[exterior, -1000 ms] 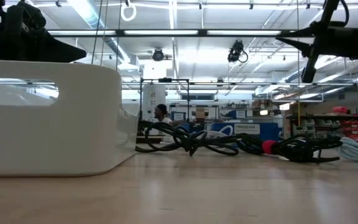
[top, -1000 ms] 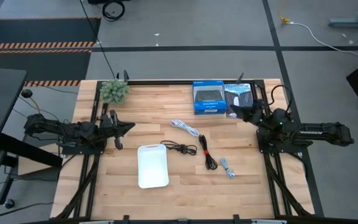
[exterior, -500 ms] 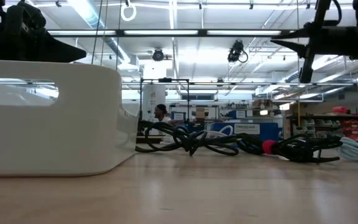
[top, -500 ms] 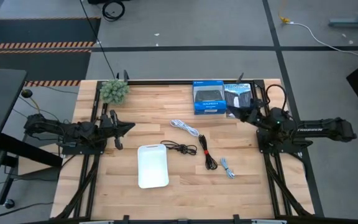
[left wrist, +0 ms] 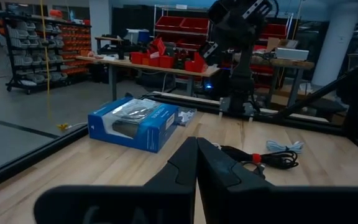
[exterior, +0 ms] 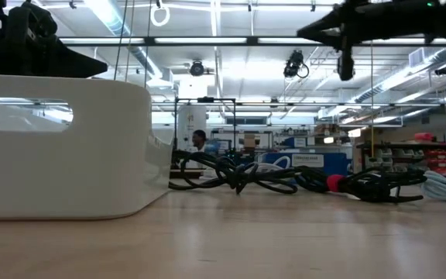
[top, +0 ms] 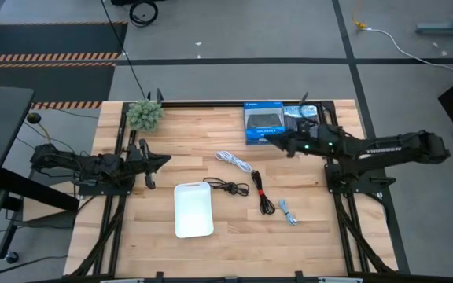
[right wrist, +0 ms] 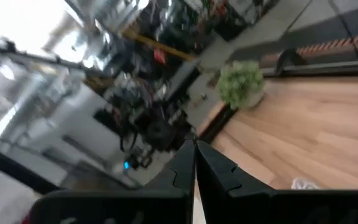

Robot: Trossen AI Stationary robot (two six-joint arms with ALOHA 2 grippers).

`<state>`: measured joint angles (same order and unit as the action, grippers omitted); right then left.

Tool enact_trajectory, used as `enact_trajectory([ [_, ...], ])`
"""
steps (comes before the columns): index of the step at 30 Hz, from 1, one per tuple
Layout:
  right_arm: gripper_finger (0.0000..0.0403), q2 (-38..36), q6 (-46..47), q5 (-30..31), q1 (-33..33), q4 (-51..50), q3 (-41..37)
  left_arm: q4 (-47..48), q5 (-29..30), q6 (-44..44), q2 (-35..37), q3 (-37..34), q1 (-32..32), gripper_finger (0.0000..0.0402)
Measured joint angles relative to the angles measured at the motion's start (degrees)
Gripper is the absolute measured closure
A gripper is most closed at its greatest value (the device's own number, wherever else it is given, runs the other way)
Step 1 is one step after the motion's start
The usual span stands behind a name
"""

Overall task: Pick and place USB-C Cables
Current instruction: Put the white USB cable into the white bin

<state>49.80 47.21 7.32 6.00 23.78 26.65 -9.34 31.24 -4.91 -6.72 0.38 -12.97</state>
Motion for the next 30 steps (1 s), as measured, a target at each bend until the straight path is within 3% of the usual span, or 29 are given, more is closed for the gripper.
enact_trajectory([
  [4,0.0383,6.99,-3.04,-3.07,-2.55,-4.2,6.88,0.0,0.0,-0.02,0.0,-0.01,0.0,0.039],
  [18,0.0383,24.35,-14.22,-4.2,-8.46,-26.68,29.35,0.01,-0.01,0.0,-0.01,0.0,-0.01,0.039],
  [30,0.0374,36.53,-21.87,-5.91,-8.51,-56.36,47.15,0.07,0.0,0.07,-0.02,0.0,-0.02,0.039],
])
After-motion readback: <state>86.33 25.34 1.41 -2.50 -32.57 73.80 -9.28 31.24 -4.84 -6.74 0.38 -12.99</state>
